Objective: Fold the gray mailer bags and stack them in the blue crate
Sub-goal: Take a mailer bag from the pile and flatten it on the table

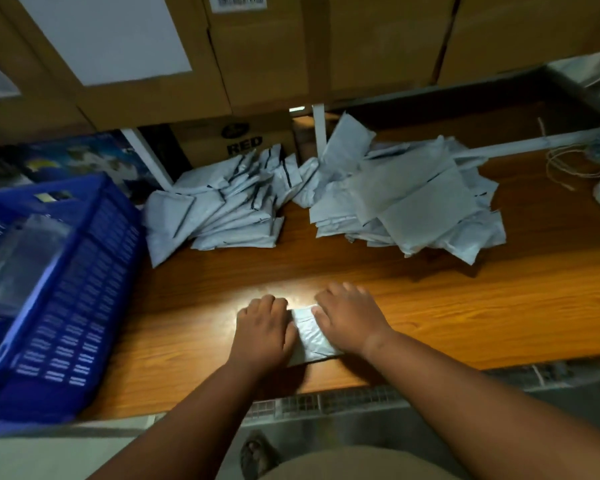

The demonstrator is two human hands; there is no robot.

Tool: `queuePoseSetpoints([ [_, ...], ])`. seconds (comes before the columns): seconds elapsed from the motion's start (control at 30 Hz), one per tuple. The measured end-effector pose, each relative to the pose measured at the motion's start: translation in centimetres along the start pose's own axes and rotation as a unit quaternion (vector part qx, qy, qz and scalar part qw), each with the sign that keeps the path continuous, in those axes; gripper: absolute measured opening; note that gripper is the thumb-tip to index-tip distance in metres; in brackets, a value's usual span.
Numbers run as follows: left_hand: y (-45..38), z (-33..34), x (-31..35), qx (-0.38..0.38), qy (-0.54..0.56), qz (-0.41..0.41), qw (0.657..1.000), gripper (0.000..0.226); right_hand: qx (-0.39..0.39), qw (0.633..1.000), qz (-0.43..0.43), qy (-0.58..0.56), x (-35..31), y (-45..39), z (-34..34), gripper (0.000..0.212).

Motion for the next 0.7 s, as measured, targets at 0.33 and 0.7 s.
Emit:
queuePoseSetpoints([
  [0.33, -1.7, 2.7, -1.7, 0.046, 0.036, -0.042, 0.997, 0.022, 0.053, 0.998, 0.032, 0.007, 0.6, -2.3, 2.2, 0.042],
  [0.7, -2.5, 2.5, -1.7, 0.026, 0.020, -0.018, 0.999, 0.027, 0.058, 0.998, 0.010, 0.012, 1.0, -2.7, 2.1, 0.035],
])
Point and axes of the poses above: each hand's wrist, its own y-axis away from the middle knuckle, its own z-axis out of the palm, x = y × z, the point moved 5 cm from there along -y, towards the middle knuckle, and after that the axes turned 10 degrees about -z, right-handed, at the moved point
